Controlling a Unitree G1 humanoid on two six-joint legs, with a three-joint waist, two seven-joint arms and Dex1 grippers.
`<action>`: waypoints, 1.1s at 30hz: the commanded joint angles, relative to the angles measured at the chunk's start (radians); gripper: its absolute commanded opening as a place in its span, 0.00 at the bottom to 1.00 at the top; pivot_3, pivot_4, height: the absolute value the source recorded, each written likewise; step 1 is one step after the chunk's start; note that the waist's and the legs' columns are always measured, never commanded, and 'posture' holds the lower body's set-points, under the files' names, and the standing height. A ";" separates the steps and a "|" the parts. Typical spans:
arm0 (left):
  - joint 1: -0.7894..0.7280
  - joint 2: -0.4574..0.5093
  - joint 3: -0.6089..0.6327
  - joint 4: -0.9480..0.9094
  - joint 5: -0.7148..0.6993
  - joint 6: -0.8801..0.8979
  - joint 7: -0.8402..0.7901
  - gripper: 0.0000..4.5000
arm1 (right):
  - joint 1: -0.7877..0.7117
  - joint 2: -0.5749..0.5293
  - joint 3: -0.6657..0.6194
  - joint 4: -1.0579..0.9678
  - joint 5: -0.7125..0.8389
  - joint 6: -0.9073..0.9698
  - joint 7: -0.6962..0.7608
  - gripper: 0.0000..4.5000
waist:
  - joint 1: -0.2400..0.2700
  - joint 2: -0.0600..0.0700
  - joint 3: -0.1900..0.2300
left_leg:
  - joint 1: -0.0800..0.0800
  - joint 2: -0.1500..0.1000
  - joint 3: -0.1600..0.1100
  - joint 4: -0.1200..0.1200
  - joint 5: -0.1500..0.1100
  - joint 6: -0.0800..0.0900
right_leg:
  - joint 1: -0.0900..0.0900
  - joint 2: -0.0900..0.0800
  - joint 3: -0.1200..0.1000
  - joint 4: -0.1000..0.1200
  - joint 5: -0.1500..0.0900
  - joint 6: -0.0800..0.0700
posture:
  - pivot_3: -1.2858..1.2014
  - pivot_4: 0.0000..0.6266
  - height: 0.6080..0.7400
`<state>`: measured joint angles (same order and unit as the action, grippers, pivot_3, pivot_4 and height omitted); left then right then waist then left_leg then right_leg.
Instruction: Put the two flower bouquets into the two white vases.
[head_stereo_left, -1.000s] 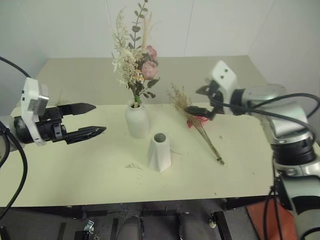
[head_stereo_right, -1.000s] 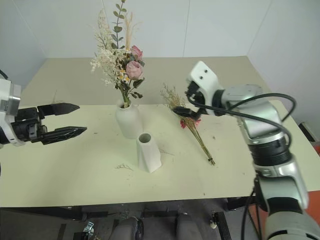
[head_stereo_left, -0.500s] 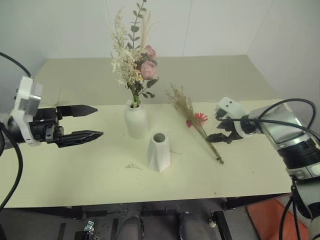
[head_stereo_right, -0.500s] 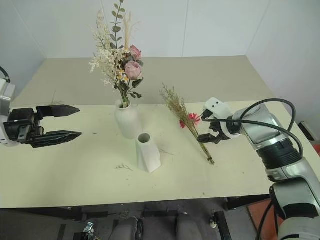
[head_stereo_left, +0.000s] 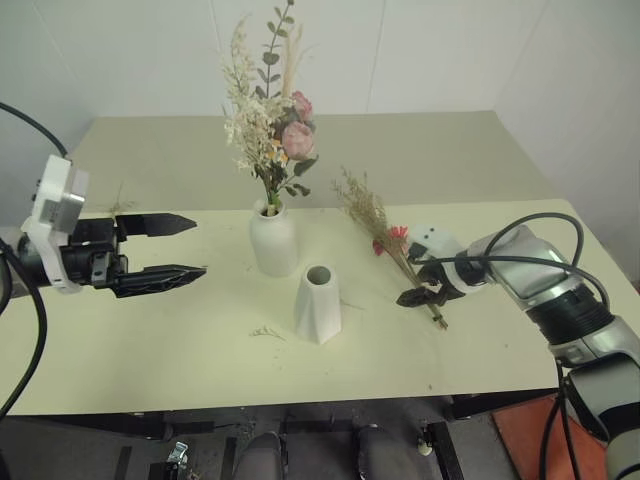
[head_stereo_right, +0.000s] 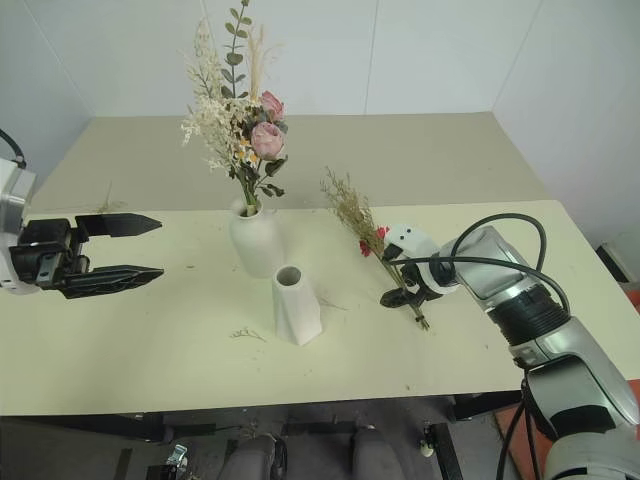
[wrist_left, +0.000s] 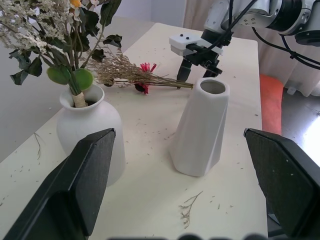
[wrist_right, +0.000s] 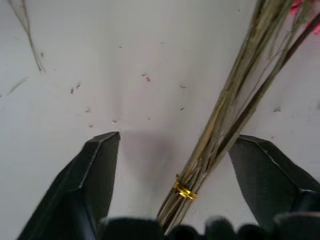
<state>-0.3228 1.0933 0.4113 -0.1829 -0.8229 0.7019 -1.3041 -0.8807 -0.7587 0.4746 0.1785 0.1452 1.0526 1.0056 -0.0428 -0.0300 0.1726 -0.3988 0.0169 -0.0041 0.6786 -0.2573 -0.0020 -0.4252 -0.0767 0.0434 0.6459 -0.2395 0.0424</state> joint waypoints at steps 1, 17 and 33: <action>-0.006 0.013 0.024 -0.017 -0.008 -0.006 0.003 1.00 | -0.025 0.018 -0.061 0.056 -0.020 -0.013 -0.047 0.59 | -0.001 0.000 0.000 | 0.000 0.000 0.000 0.000 0.000 0.000 | 0.000 0.000 0.000 0.000 0.000 0.000 | 0.52 0.24 1.00; -0.054 0.000 -0.028 0.012 -0.014 0.005 0.015 1.00 | -0.096 0.148 -0.731 0.117 0.132 0.085 -0.417 0.01 | 0.002 0.000 0.000 | -0.002 0.000 0.000 -0.001 0.000 0.000 | -0.001 0.000 0.000 0.000 0.000 0.000 | 0.52 0.24 1.00; -0.114 0.022 -0.090 0.075 -0.026 0.001 -0.168 1.00 | 0.135 0.392 -0.894 -0.458 0.668 -0.185 -0.330 0.01 | -0.002 0.001 0.000 | 0.000 0.001 0.000 -0.001 0.000 0.000 | 0.000 0.000 0.000 0.001 0.000 0.000 | 0.52 0.24 1.00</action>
<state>-0.4173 1.0935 0.3039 -0.1026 -0.8286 0.7048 -1.4506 -0.7207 -0.3587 -0.4125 -0.2424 0.7451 0.8639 0.6568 -0.0445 -0.0292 0.1730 -0.3988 0.0174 -0.0042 0.6781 -0.2573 -0.0020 -0.4252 -0.0762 0.0437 0.6470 -0.2394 0.0425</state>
